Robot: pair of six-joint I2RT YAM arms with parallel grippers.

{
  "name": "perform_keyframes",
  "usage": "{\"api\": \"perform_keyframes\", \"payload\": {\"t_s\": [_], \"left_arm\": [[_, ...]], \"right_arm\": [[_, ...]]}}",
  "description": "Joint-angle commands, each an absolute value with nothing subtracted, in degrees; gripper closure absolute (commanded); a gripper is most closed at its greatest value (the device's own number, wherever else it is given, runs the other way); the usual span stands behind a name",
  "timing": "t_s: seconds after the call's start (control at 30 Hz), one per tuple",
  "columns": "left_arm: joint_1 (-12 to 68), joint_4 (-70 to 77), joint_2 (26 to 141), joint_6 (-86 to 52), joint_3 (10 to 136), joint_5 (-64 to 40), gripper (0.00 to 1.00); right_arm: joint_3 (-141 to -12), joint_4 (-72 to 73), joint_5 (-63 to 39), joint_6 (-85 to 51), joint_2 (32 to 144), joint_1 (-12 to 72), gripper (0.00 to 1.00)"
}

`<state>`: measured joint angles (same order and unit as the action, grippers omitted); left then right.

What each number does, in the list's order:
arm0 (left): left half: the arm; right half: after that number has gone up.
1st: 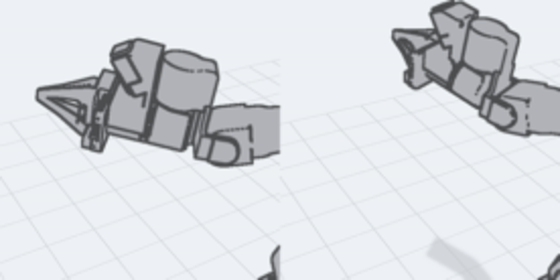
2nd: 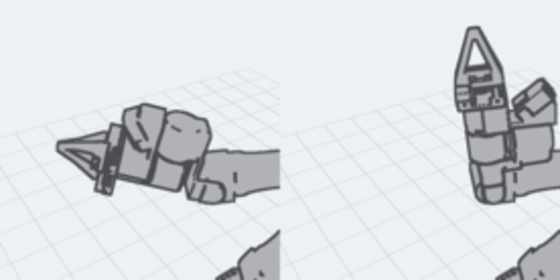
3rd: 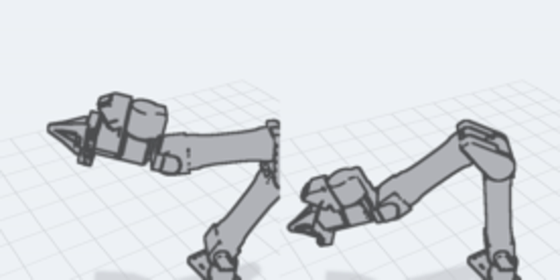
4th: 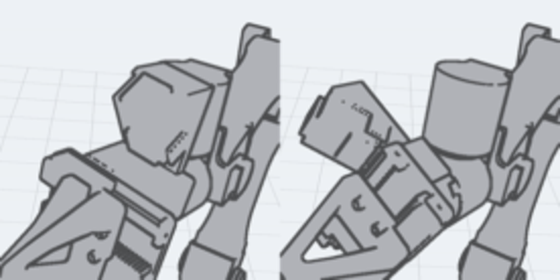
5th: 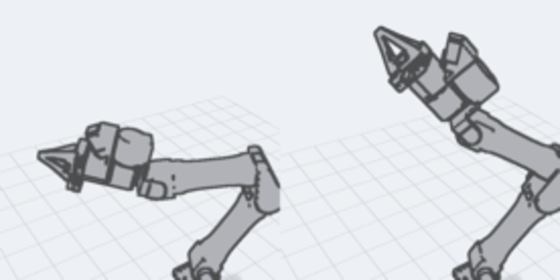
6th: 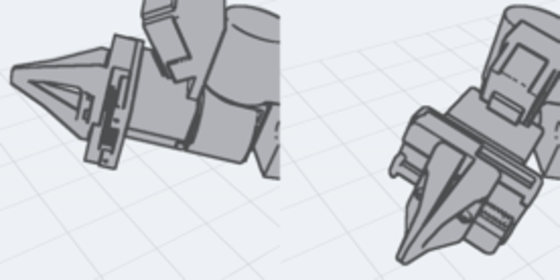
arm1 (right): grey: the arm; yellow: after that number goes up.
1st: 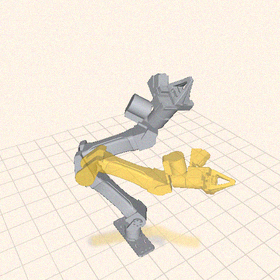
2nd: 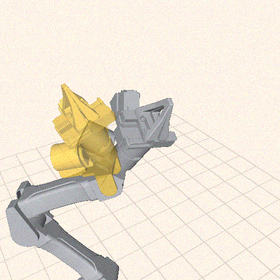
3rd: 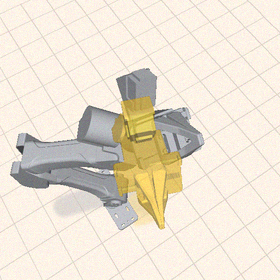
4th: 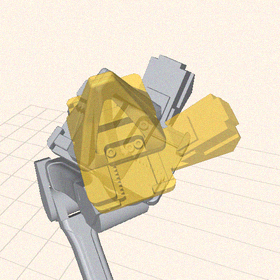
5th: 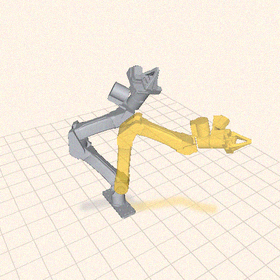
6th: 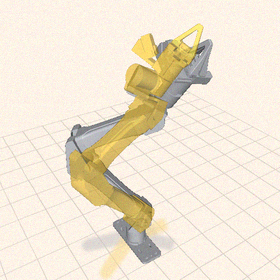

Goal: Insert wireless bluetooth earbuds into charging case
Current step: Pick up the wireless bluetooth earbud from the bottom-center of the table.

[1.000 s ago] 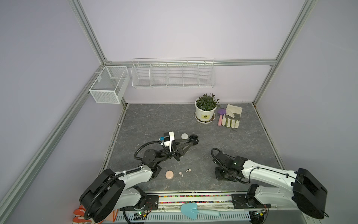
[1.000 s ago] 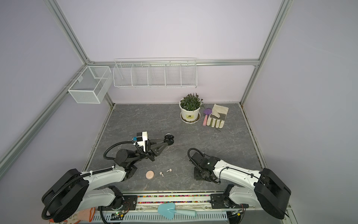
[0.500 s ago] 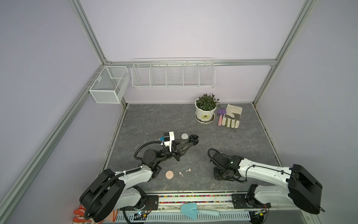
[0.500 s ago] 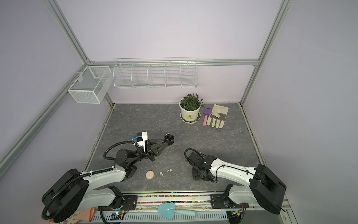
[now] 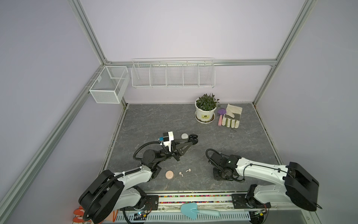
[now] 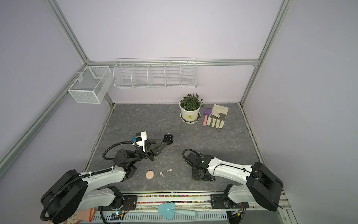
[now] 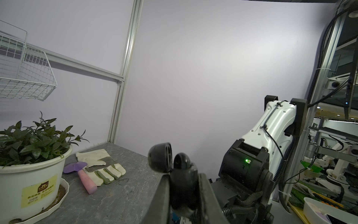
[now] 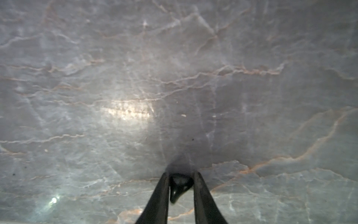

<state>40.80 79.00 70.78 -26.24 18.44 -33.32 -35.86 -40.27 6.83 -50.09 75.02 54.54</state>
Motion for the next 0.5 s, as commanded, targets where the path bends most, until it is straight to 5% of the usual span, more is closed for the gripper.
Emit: {"api": "perform_keyframes", "payload": {"t_s": [0.0, 0.47], "left_arm": [[40.9, 81.1, 69.8, -25.2, 17.8, -32.8, 1.00], [40.9, 81.1, 69.5, -25.3, 17.6, -32.8, 1.00]], "right_arm": [[-36.7, -41.9, 7.6, -50.4, 75.9, 55.0, 0.75], [-37.1, -42.9, 8.7, -50.2, 76.3, 55.1, 0.77]]}}
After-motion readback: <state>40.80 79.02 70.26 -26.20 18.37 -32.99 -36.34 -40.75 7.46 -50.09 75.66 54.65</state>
